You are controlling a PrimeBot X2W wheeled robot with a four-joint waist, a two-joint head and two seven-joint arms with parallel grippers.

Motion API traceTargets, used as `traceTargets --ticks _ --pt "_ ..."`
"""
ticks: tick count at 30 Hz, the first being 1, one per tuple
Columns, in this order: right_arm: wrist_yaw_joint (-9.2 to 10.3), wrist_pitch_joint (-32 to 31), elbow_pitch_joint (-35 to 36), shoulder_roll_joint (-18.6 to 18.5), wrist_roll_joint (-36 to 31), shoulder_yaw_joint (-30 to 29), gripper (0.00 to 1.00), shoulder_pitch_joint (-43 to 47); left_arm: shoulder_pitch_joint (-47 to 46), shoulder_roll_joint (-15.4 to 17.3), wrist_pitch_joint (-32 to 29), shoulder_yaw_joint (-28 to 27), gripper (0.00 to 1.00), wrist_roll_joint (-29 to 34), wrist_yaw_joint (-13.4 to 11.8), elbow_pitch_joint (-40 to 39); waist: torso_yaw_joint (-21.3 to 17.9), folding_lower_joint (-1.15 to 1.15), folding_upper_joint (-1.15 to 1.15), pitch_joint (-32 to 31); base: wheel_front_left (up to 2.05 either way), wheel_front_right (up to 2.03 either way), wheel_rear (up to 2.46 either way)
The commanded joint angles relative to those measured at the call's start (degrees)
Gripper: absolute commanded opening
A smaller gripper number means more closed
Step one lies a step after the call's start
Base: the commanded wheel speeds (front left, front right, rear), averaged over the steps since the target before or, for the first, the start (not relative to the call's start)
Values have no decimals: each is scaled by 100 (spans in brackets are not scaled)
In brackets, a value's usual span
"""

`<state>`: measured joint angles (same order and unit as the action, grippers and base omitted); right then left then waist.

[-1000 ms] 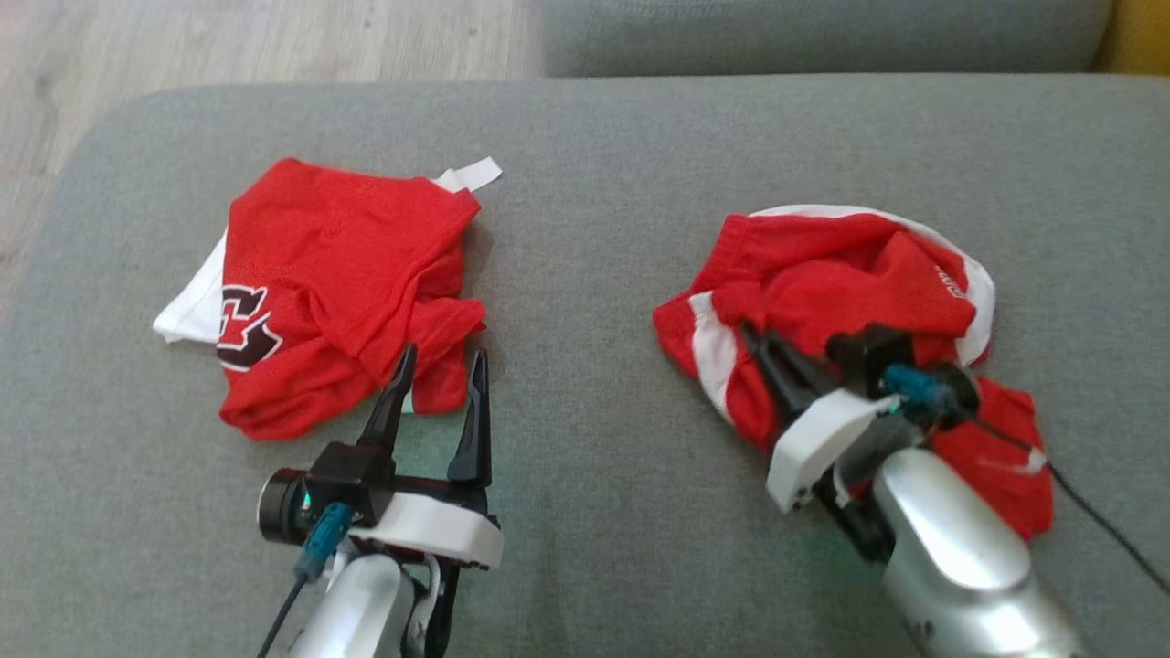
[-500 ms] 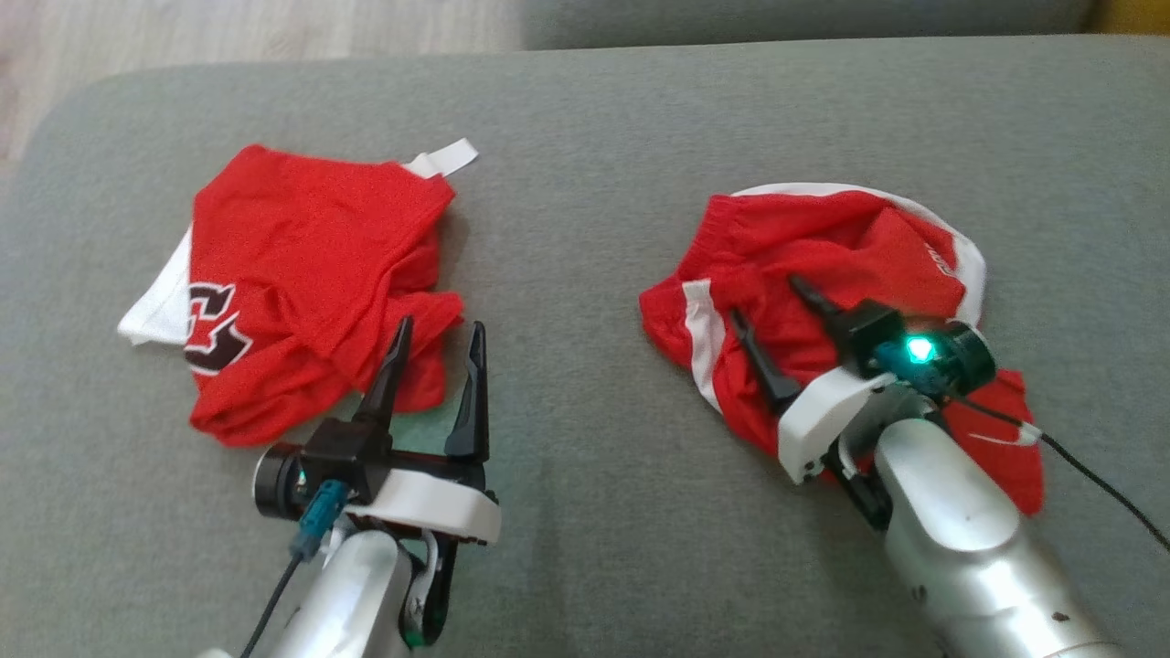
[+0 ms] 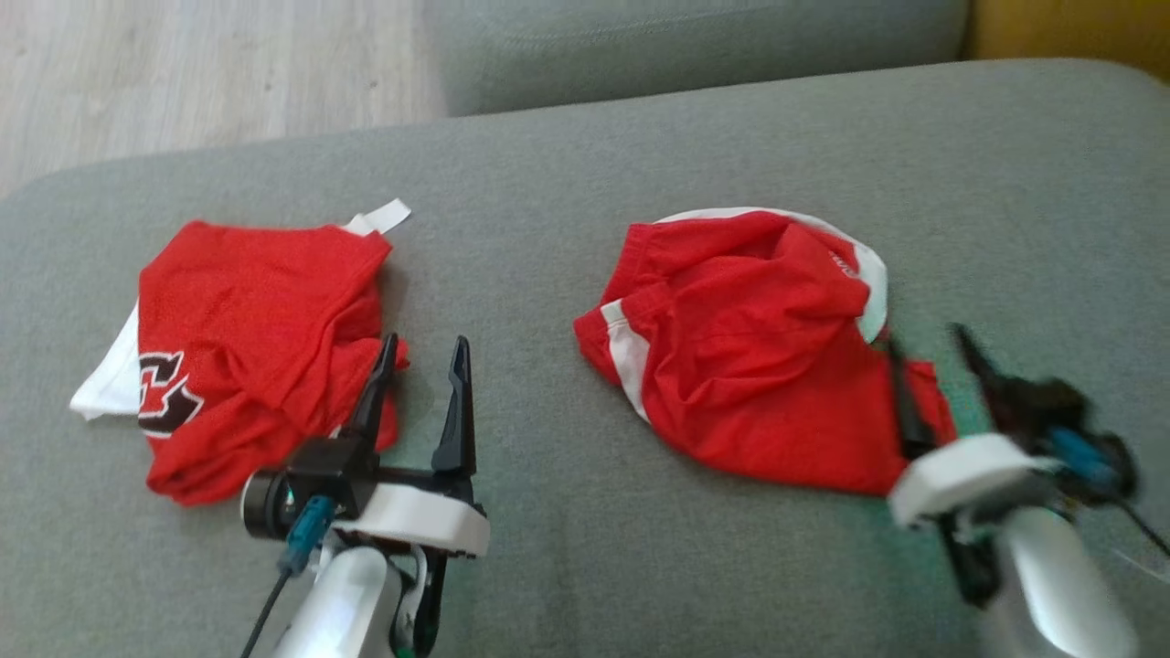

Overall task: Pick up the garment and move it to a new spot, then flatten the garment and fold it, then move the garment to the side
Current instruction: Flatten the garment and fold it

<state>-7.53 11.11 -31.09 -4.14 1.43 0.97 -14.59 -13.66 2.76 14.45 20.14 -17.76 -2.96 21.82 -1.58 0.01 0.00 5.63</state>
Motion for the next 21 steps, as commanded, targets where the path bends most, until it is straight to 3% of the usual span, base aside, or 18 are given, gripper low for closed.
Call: traceTargets --ticks 1,5,13,21 --pt "4 8 252 43 -10 10 100 -48 -91 11 55 -199 100 -45 -2 -186 -61 -1 0 -61 0 0 0" --pt "4 -130 637 117 72 -625 100 389 -55 11 55 -171 100 -88 -31 -236 -113 -1 0 -66 0 0 0" --pt "4 -283 755 124 704 -551 100 541 -68 11 55 -127 100 -106 -13 -230 -129 -1 0 -11 0 0 0" --pt "4 -324 426 125 1083 -494 100 424 -116 11 55 -84 100 -77 -8 -234 -34 -1 0 113 0 0 0"
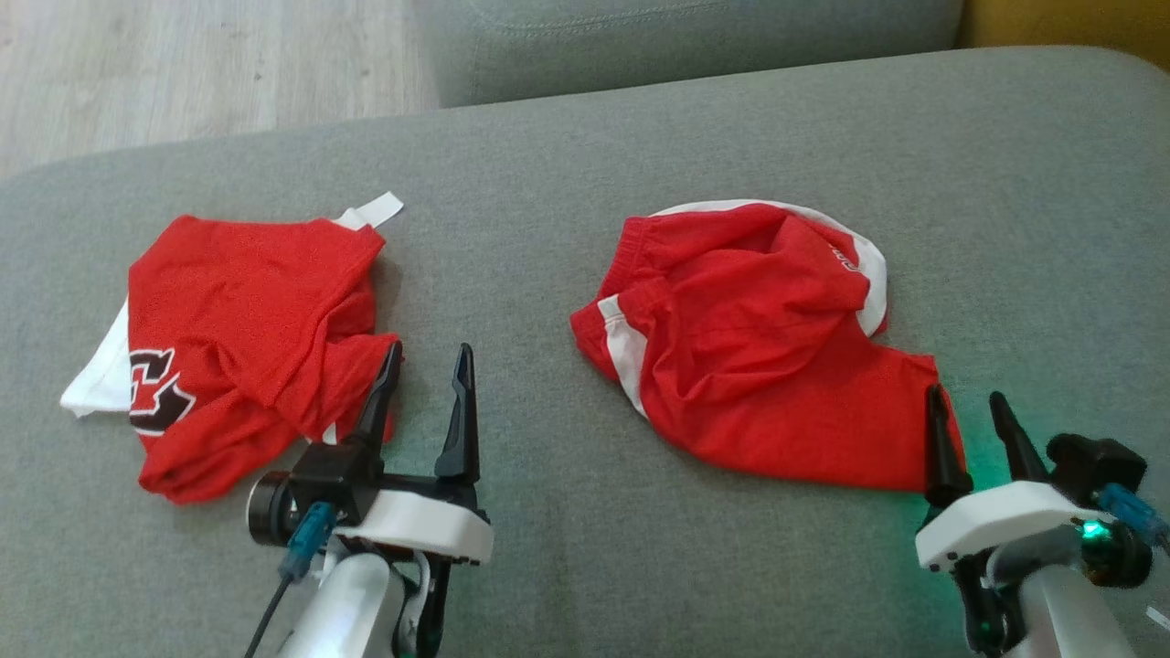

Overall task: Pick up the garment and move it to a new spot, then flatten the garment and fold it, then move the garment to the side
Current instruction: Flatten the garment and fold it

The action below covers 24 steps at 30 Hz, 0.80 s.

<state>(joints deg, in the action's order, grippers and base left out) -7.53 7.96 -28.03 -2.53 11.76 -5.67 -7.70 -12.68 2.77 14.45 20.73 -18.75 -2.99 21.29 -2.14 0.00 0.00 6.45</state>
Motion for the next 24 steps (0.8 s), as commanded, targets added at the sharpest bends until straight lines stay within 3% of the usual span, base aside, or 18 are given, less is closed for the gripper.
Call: traceTargets --ticks 1,16,17,19,24 --pt "4 -28 54 -35 80 184 100 -299 -221 10 55 -147 100 31 -2 -174 35 0 0 52 0 0 0" --pt "4 -40 -934 -35 286 313 100 -979 -329 10 55 -166 100 117 59 -130 192 0 0 275 0 0 0" --pt "4 -47 -1012 -35 282 314 87 -1024 -332 10 55 -167 100 120 60 -126 200 0 0 278 0 0 0" --pt "4 -47 -1134 -35 270 333 1 -1101 -338 10 55 -170 100 124 63 -122 211 0 0 285 0 0 0" --pt "4 143 -1196 -35 228 388 0 -1233 -342 10 55 -181 100 123 66 -90 207 0 0 238 0 0 0"
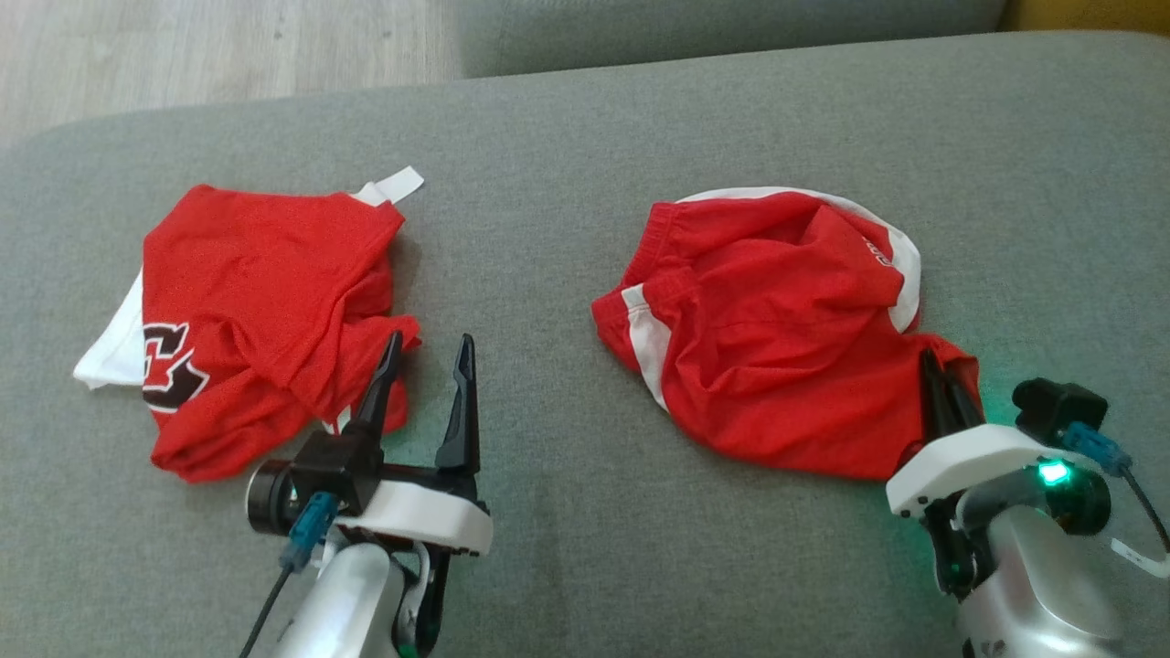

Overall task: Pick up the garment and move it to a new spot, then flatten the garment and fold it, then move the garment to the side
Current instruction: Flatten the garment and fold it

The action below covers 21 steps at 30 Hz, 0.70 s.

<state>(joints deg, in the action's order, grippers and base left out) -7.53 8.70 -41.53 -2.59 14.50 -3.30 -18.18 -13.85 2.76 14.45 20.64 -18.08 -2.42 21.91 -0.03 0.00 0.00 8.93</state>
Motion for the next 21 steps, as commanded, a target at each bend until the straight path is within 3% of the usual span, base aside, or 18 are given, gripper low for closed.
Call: traceTargets --ticks 1,11,21 --pt "4 118 177 -29 -69 147 0 -189 -217 11 55 -175 100 54 5 -142 -11 0 0 -35 0 0 0" --pt "4 111 923 -29 -65 -78 0 -204 -161 11 55 -173 100 24 -17 -140 -24 0 0 -197 0 0 0" --pt "4 -692 1092 -29 -765 -1103 0 -711 -246 11 55 -20 100 -44 -23 -205 286 0 0 -14 0 0 0"
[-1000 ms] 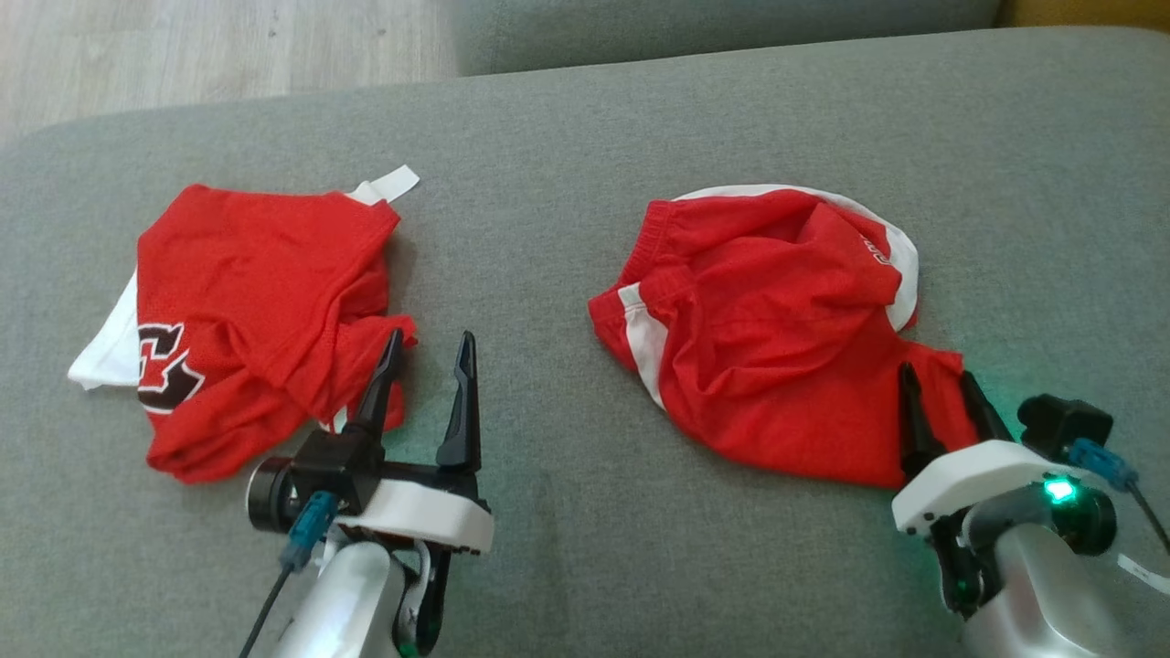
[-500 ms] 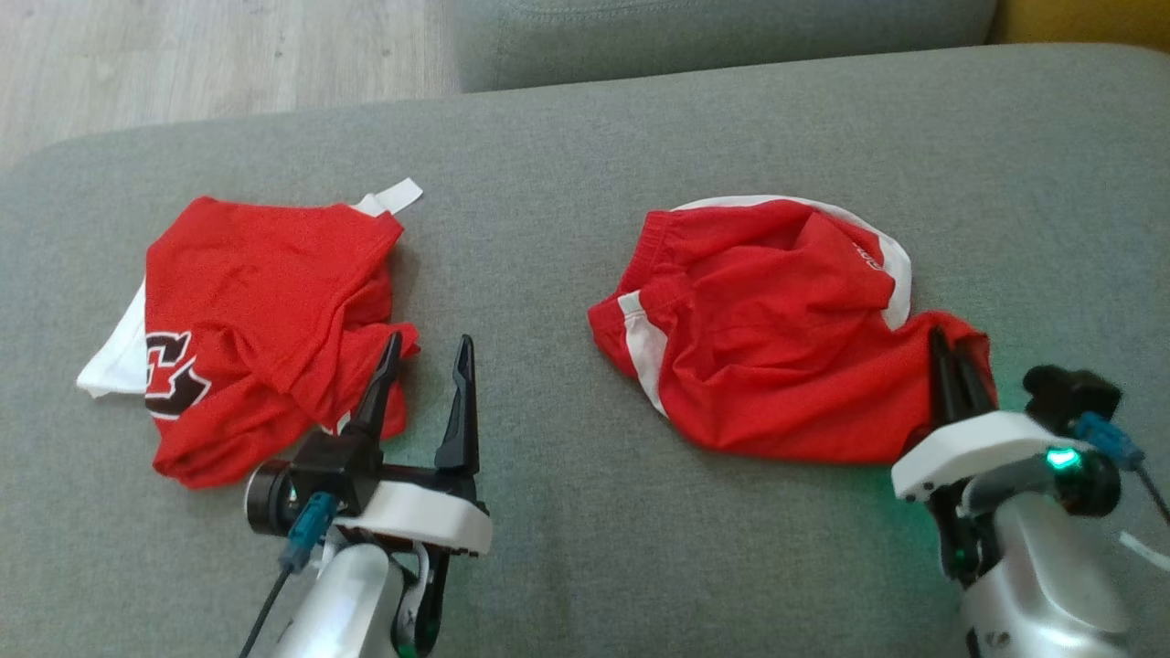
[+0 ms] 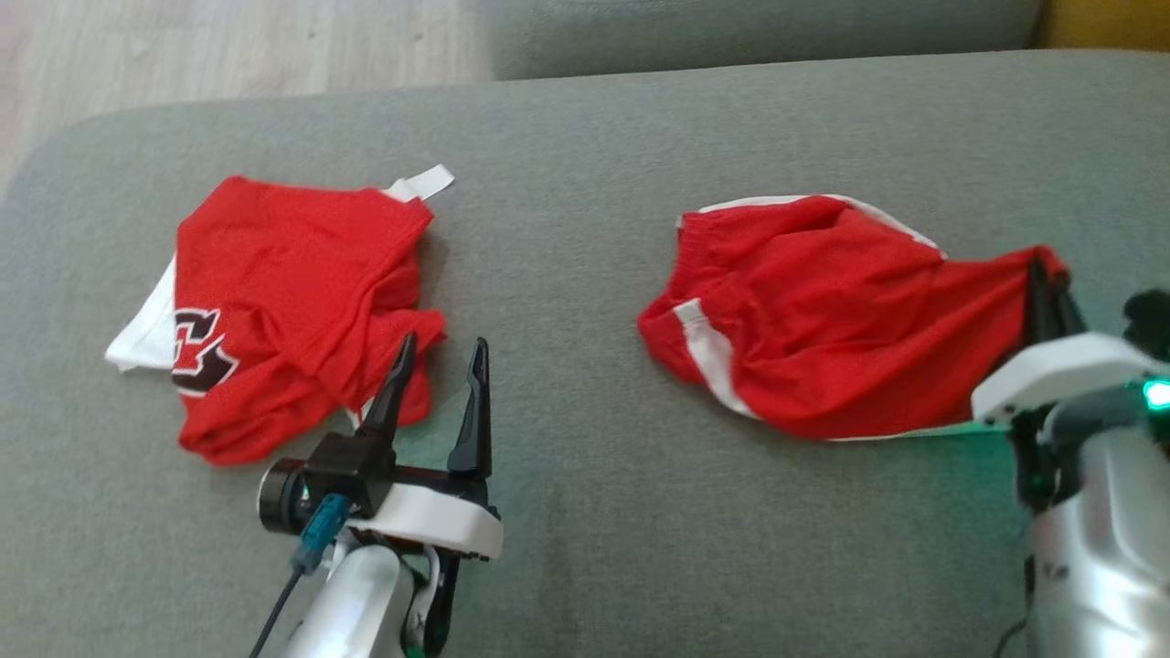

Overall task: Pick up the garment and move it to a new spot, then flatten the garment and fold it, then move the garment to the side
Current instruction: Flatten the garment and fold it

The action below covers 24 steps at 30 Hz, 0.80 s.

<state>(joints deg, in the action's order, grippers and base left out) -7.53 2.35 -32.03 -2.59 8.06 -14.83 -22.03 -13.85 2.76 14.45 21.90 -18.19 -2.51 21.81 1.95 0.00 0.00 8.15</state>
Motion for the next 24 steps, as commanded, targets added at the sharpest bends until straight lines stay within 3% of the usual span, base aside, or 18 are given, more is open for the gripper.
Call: traceTargets --ticks 1,11,12,13,14,19,24 --pt "4 -121 91 -29 -233 -36 0 -404 -261 11 55 -132 100 -41 -20 -199 130 0 0 87 0 0 0" --pt "4 -236 -946 -51 -1474 -585 0 -1121 -339 11 55 -92 100 -48 -35 -211 394 0 0 208 0 0 0" --pt "4 -181 -1066 -68 -1581 -613 11 -1170 -338 11 55 -99 100 -44 -36 -209 395 0 0 200 0 0 0" --pt "4 -108 -1171 -83 -1699 -642 91 -1208 -336 11 55 -108 100 -41 -38 -206 389 0 0 186 0 0 0" --pt "4 -45 -1271 -89 -1816 -675 100 -1231 -331 11 55 -116 100 -36 -42 -203 376 0 0 161 0 0 0" --pt "4 414 -1395 -75 -2169 -834 100 -1240 -292 11 55 -151 100 -31 -47 -226 275 0 0 19 0 0 0" --pt "4 974 -1183 -35 -2113 -923 100 -956 -193 11 55 -253 100 -38 -72 -336 29 0 0 -196 0 0 0"
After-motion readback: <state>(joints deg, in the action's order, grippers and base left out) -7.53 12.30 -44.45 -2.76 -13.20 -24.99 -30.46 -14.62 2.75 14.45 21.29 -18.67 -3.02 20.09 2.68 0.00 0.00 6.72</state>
